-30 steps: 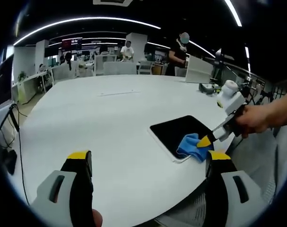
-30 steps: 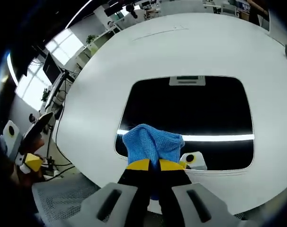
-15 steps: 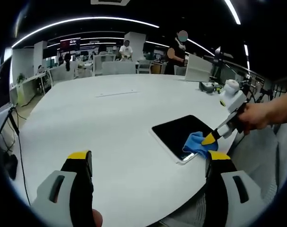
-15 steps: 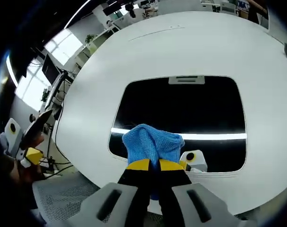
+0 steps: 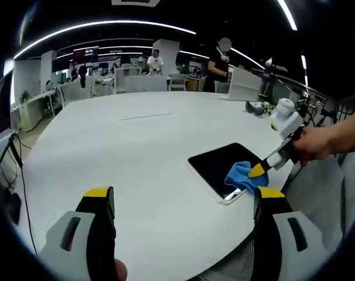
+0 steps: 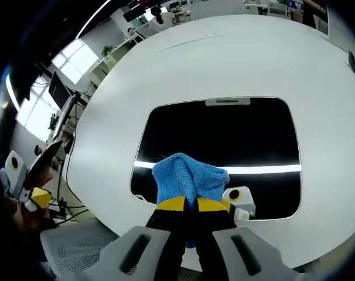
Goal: Wipe the mirror surface with the cleaning cloth until all visible marks leave the cleaned area.
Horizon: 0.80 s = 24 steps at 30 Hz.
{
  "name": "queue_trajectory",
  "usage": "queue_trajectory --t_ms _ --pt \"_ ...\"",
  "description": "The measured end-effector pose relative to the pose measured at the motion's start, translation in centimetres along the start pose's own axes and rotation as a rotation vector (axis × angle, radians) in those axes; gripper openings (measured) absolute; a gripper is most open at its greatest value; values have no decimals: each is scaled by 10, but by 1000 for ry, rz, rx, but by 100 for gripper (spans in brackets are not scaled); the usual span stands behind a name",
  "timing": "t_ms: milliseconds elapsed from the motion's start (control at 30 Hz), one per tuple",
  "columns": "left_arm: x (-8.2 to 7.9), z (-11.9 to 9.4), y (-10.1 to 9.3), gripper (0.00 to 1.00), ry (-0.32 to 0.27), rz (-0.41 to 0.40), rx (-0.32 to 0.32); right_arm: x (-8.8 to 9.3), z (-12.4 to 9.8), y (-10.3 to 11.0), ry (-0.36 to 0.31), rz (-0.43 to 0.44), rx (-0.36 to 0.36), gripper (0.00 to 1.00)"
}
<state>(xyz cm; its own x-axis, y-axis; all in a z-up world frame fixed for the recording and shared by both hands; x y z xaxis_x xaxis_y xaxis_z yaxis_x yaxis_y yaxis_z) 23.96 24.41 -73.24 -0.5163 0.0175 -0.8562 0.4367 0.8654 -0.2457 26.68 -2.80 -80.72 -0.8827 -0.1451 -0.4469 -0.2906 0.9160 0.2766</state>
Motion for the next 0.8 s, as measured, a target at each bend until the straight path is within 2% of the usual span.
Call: queue_trajectory --t_ms 800 --pt "4 -2 -1 96 -5 -11 2 -33 14 -9 -12 -60 46 0"
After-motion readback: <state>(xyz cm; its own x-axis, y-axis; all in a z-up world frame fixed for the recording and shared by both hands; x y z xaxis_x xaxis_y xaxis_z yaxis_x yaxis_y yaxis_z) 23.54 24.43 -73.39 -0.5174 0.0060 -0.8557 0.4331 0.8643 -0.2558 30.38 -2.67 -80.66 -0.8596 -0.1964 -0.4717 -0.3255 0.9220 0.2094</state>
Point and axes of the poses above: the point that each gripper's makers call its tool centre point, and the gripper's own axes: z roughly forward along the fingers, y roughly to its left, x roughly out of its underside, the point moved 7 cm from there along -z, roughly backward along the fingers, and after that the axes turned 8 degrees about -z, right-handed, at the moved point
